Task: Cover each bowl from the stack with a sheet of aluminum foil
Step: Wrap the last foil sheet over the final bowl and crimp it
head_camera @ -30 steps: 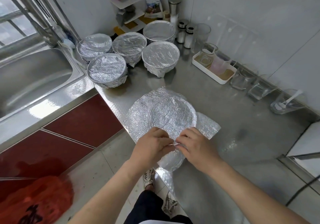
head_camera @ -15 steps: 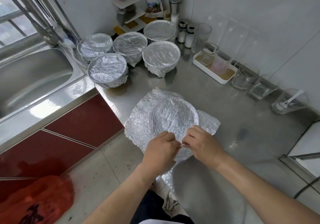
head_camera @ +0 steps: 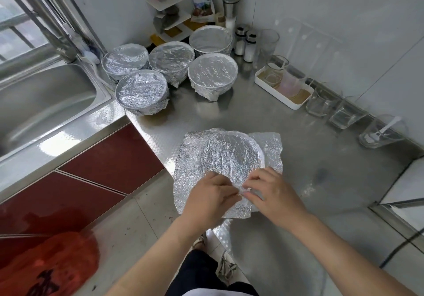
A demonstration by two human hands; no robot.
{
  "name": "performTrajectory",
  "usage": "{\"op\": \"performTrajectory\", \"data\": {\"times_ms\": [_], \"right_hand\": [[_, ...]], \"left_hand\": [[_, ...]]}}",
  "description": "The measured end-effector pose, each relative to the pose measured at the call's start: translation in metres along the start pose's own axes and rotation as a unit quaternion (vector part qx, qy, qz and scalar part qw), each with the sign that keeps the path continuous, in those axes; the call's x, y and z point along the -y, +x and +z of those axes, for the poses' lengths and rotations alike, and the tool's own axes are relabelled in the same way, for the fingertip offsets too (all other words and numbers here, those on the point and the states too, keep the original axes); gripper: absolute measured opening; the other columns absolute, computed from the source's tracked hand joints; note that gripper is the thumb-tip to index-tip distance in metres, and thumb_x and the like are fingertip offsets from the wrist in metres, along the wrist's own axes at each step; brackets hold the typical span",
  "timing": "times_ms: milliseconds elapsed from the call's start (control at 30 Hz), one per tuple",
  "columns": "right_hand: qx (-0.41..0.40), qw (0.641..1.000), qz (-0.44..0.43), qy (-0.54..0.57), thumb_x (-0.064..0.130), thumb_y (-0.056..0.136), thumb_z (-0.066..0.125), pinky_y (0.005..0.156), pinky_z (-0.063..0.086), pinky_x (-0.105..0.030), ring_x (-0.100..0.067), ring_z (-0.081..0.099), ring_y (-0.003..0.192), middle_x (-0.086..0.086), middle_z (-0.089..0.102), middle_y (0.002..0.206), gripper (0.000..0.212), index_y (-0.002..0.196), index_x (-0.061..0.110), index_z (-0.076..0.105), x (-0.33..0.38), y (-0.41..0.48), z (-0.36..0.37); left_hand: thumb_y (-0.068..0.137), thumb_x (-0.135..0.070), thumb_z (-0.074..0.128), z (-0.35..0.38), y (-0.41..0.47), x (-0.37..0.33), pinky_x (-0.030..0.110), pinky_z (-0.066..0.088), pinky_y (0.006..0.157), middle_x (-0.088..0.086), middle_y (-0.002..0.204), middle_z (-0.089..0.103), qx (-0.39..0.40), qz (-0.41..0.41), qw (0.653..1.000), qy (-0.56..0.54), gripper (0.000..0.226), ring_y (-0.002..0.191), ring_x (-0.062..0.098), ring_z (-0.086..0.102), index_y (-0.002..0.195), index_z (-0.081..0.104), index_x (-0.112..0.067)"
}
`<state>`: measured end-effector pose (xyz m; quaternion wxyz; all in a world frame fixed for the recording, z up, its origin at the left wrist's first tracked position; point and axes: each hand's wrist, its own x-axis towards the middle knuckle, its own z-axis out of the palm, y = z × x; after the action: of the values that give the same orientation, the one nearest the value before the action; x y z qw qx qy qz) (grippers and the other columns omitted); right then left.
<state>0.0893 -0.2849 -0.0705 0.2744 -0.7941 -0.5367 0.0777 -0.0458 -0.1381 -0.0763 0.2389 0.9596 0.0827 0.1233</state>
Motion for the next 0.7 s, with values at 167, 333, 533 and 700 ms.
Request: {"op": "performTrajectory", "data": {"times_ms": [167, 333, 533, 700], "right_hand": [[0.041, 0.999, -0.027, -0.018, 0.029, 0.077, 0.076, 0.074, 0.048, -0.031, -0.016, 0.050, 0.083, 0.007, 0.056, 0.084, 0.014, 0.081, 0.018, 0.069, -0.002, 0.000, 0.004], [0.035, 0.996, -0.065, -0.058, 0.016, 0.073, 0.081, 0.069, 0.044, -0.026, -0.017, 0.050, 0.078, 0.004, 0.056, 0.080, 0.017, 0.075, 0.015, 0.064, -0.002, 0.000, 0.008], [0.020, 0.989, -0.115, -0.093, -0.004, 0.067, 0.075, 0.056, 0.043, -0.034, -0.019, 0.044, 0.071, 0.000, 0.049, 0.071, 0.025, 0.064, 0.013, 0.057, -0.007, 0.006, 0.012], [0.058, 0.986, -0.129, -0.094, -0.001, 0.064, 0.079, 0.056, 0.046, -0.033, -0.018, 0.045, 0.072, 0.002, 0.051, 0.069, 0.025, 0.063, 0.015, 0.059, -0.014, 0.013, 0.000]], "left_hand": [[0.090, -0.043, 0.056, 0.005, -0.001, 0.004, 0.028, 0.044, 0.070, -0.009, 0.085, 0.064, 0.004, 0.025, 0.999, 0.019, 0.027, 0.080, 0.015, 0.053, 0.089, 0.076, -0.027], [0.091, -0.037, 0.057, 0.006, -0.001, 0.002, 0.023, 0.041, 0.064, -0.009, 0.078, 0.062, -0.014, 0.046, 0.997, 0.059, 0.025, 0.075, 0.014, 0.052, 0.082, 0.076, -0.023], [0.092, -0.027, 0.060, 0.016, -0.001, 0.002, 0.026, 0.044, 0.062, -0.007, 0.073, 0.059, -0.027, 0.059, 0.995, 0.073, 0.022, 0.071, 0.014, 0.050, 0.074, 0.071, -0.019], [0.092, -0.031, 0.059, 0.020, 0.000, -0.012, 0.027, 0.043, 0.058, -0.007, 0.072, 0.054, -0.029, 0.022, 0.997, 0.074, 0.023, 0.070, 0.014, 0.047, 0.073, 0.068, -0.021]]}}
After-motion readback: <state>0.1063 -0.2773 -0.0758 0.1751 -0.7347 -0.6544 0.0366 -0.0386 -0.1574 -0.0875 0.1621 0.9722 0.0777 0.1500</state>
